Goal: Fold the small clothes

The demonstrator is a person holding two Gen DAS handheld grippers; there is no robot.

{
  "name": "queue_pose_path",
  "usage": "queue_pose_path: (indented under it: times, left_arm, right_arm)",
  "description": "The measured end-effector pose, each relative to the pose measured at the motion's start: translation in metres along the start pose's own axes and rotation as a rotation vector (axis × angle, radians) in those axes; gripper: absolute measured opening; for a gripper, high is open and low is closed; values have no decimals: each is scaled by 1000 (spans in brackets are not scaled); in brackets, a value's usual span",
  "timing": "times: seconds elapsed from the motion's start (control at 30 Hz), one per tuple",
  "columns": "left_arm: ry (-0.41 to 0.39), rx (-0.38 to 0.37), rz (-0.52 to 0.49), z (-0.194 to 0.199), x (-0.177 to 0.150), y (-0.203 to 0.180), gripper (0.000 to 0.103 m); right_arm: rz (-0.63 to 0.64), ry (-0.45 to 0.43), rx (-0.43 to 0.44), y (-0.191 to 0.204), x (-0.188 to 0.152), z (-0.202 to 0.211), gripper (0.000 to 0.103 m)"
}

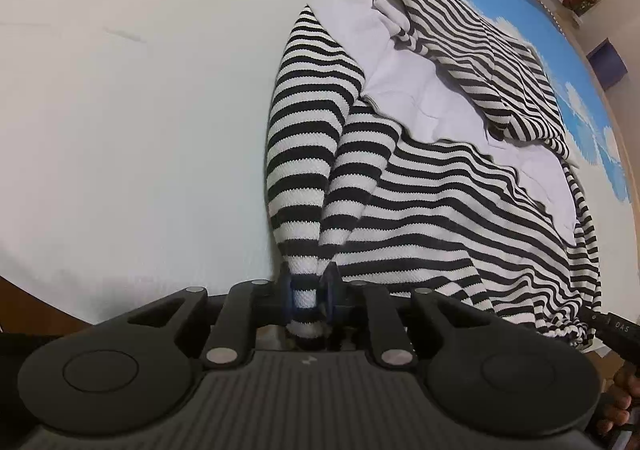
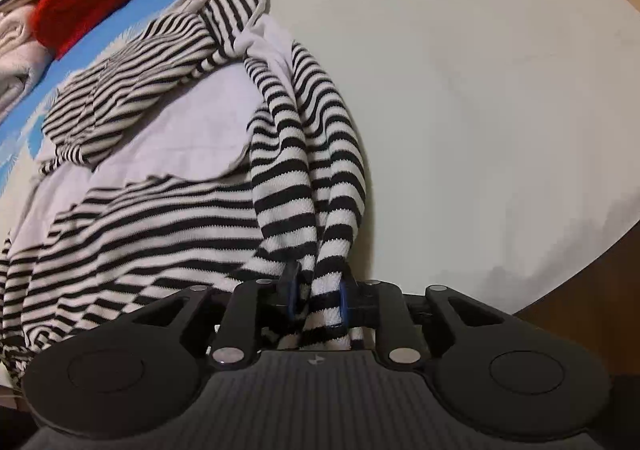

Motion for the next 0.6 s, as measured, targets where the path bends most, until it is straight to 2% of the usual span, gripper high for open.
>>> queue_pose_path:
  times: [0.17, 0.43, 0.6]
  left_arm:
    - [-1, 8, -1, -1, 0, -2, 16]
    - [-15, 17, -12, -2, 0, -4, 15]
    - [-15, 14, -9, -1, 0, -4, 15]
  right_arm:
    - [13, 1, -1, 1, -1, -1, 21]
    - [33, -3, 8, 2, 0, 0, 11]
    - [20, -3, 9, 1, 1, -1, 13]
Point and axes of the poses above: each gripper's, at about its wrist camera, not at the fingertips, and z roughly against the way its jaws point, y to its left, x to its top, the point moved 7 cm from there along -z, roughly the way its jaws point, and after that the axes turned 14 degrees about x, right-handed, at the moved point
